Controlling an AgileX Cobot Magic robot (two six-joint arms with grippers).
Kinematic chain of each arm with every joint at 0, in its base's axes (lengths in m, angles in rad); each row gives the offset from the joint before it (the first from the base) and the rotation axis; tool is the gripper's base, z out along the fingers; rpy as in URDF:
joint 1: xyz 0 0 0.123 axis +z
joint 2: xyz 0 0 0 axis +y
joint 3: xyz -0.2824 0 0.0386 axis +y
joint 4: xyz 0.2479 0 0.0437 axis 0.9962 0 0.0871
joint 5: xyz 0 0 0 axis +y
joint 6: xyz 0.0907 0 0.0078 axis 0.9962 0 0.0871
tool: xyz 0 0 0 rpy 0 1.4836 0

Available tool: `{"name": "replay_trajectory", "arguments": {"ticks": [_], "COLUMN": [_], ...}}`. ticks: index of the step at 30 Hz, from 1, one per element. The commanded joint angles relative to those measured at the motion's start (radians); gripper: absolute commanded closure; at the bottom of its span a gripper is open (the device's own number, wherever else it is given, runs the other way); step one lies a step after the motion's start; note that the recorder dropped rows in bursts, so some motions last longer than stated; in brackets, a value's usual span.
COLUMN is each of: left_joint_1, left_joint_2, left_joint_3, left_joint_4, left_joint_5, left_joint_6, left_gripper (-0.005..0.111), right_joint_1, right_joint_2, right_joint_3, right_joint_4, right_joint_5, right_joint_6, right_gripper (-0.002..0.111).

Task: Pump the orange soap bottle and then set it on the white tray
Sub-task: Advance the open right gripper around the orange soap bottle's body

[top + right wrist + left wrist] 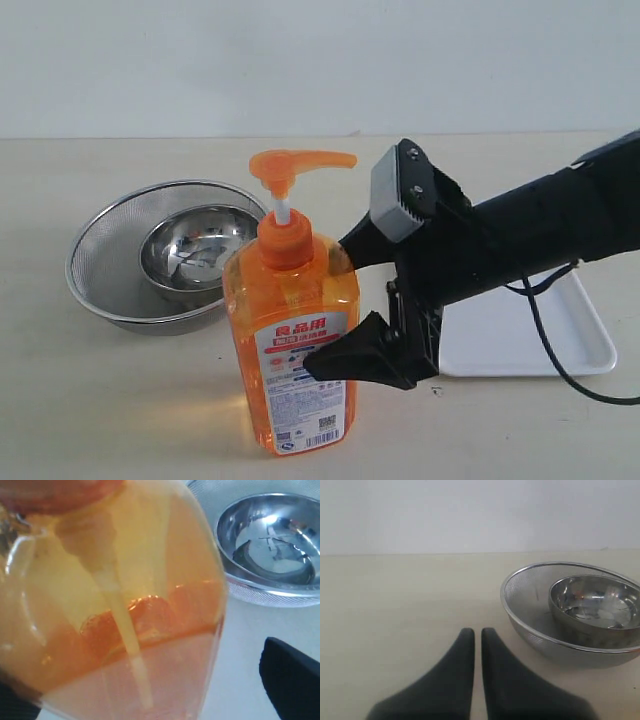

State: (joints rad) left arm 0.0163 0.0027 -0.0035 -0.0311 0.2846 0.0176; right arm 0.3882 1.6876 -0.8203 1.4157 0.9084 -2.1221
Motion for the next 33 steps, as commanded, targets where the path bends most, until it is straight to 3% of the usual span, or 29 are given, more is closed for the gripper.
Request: {"name": "replay_trajectory", "arguments": {"ticks": [1,11,33], "left_joint_1": [0.003,0.003,0.003], "left_joint_2": [-0.003,-0.003,-0.003], "left_joint_3": [0.004,0.004,0.004], "left_joint_4": [-0.009,-0.009,-0.009], "left_joint_5": [-0.005,-0.004,-0.004], "left_joint_6": [0.001,0.001,0.001], "left_gripper": [0.102,0.102,0.102], "right_joint_1": [0.039,0.110,0.110], "right_joint_2": [0.000,0.000,0.000], "right_joint_3": [-0.009,-0.009,-0.009], "right_joint_4": [-0.031,-0.035,-0.009], "right_joint_5": [0.017,0.005,0.026], "right_joint_6": [-0.007,-0.007,0.083], "right_gripper": [0.006,0.006,0.006]}}
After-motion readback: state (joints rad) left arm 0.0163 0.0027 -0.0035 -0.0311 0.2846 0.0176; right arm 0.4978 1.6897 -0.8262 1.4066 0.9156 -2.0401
